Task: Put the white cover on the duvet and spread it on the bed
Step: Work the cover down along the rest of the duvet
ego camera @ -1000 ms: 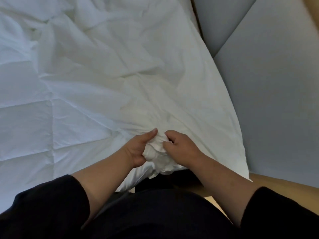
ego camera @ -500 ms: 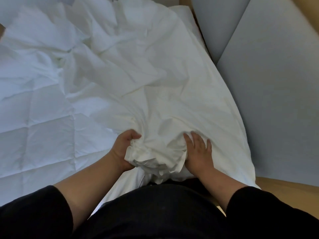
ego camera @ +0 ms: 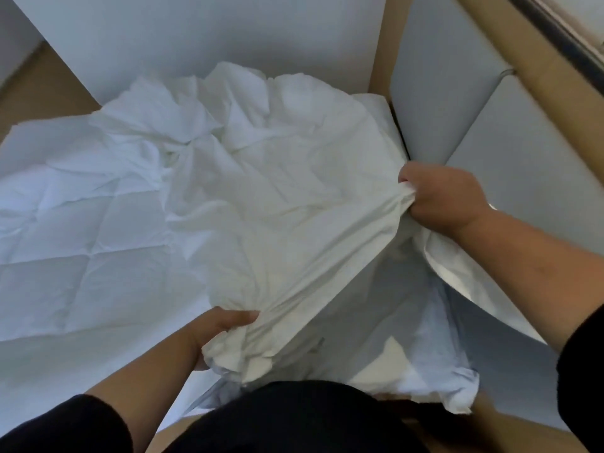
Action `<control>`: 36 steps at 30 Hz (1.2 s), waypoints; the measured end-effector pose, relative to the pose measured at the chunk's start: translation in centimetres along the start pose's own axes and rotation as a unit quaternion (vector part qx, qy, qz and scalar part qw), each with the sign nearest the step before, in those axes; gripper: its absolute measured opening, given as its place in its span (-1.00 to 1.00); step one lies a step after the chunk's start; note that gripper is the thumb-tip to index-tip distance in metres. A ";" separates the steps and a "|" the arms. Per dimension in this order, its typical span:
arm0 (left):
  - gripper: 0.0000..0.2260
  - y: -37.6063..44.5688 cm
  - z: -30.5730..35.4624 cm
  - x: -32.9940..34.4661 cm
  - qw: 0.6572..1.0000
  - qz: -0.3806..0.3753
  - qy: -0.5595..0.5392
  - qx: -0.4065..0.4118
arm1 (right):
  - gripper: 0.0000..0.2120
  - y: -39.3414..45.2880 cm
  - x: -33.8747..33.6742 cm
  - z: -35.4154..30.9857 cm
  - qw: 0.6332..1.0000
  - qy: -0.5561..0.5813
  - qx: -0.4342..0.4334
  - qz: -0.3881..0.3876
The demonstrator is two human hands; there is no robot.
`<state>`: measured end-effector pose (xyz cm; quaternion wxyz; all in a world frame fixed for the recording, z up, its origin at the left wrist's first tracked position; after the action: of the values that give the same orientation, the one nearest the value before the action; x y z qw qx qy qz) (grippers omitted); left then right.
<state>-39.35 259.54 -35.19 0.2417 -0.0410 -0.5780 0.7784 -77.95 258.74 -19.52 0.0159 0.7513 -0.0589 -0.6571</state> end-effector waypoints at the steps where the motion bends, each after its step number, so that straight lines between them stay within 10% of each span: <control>1: -0.64 0.0 -0.4 -0.5 1.000 0.017 -0.007 -0.005 | -0.86 0.9 -1.8 -0.8 1.000 -0.010 -0.015 0.017; 6: -0.45 0.6 -1.9 -2.0 0.997 0.004 -0.073 -0.017 | -0.79 3.6 -6.0 -6.4 0.994 -0.065 -0.084 0.002; 9: -0.78 0.8 -1.6 -1.8 0.977 -0.071 -0.199 0.011 | -0.78 4.1 -6.2 -8.7 0.989 -0.090 -0.102 -0.059; 14: -0.38 0.4 2.1 -0.6 0.924 -0.187 -0.310 0.119 | -0.85 5.0 -6.5 -10.4 0.979 -0.131 -0.114 -0.109; 19: -0.67 -2.6 5.3 0.0 0.892 -0.207 -0.348 0.203 | -0.85 5.4 -7.5 -11.9 0.971 -0.155 -0.125 -0.130; 24: -0.73 -2.7 3.2 0.5 0.908 -0.197 -0.333 0.161 | -0.81 5.0 -7.7 -13.3 0.950 -0.209 -0.172 -0.157; 28: -0.32 -3.6 3.6 2.2 0.925 -0.167 -0.291 0.178 | -0.79 4.2 -7.3 -14.4 0.950 -0.192 -0.181 -0.167; 32: -0.93 -6.3 4.8 1.5 0.933 -0.052 -0.255 0.250 | -0.79 4.7 -9.2 -13.9 0.958 -0.181 -0.162 -0.149; 36: -0.77 -7.0 4.6 -0.8 0.937 -0.040 -0.253 0.238 | -0.83 7.7 -12.7 -10.9 0.973 -0.188 -0.112 -0.071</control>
<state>-37.95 256.68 -27.37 0.1214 0.2389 -0.4187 0.8677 -69.30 251.91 -4.71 0.0418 0.6103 0.0660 -0.7883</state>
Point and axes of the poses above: each hand's wrist, its own y-axis towards the middle knuckle, its own x-axis out of the palm, z = x × y, the point moved 6 cm from there along y, towards the middle knuckle, and after that the axes turned 8 degrees about -x, right-handed, at the moved point
